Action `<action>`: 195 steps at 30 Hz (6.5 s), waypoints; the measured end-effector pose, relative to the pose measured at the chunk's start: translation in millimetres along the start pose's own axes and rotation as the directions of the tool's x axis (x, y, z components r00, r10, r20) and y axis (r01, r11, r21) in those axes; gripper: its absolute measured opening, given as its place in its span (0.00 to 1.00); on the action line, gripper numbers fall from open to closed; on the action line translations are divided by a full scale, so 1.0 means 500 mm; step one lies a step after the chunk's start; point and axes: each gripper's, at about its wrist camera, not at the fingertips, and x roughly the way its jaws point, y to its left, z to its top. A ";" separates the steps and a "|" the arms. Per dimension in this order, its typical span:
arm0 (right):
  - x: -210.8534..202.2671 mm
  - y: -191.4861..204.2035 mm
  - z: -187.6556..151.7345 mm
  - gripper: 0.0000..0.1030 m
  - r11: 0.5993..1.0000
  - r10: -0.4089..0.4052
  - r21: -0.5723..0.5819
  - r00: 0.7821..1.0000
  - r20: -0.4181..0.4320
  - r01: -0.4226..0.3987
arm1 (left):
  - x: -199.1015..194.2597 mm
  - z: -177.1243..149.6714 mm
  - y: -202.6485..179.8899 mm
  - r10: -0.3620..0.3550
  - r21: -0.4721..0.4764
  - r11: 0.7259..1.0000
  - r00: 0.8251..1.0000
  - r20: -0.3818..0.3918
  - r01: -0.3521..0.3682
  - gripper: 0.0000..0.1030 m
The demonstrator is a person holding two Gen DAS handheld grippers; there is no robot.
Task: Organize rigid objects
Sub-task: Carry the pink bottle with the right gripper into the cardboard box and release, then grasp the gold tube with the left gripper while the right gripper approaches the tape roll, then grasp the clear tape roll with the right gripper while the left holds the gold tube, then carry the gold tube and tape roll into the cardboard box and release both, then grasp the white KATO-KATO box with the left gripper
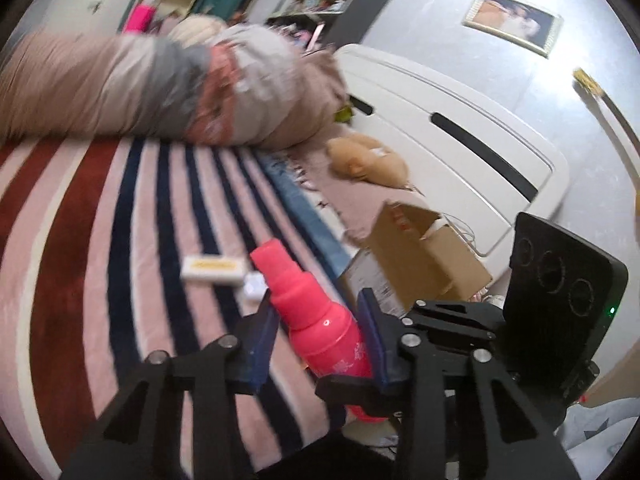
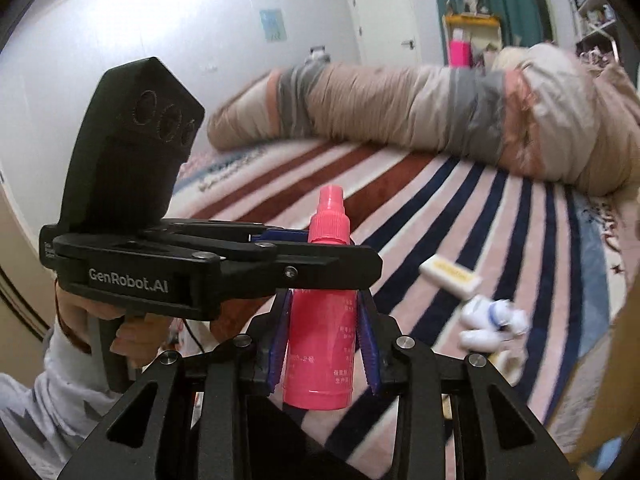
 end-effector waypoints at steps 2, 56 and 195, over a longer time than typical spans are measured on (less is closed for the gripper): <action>-0.039 -0.017 0.003 0.26 1.000 -0.017 0.006 0.999 0.037 0.017 | 0.008 0.024 -0.047 -0.002 0.046 0.999 1.000 0.005 0.002 0.29; -0.290 -0.283 -0.070 0.42 0.930 -0.305 0.229 0.951 0.042 0.288 | 0.183 0.141 -0.284 0.062 0.305 0.952 0.996 -0.059 -0.041 0.72; -0.202 -0.218 0.017 0.51 0.923 -0.372 0.120 0.928 0.030 0.366 | 0.129 0.169 -0.130 0.335 0.309 0.901 0.941 -0.044 -0.306 0.66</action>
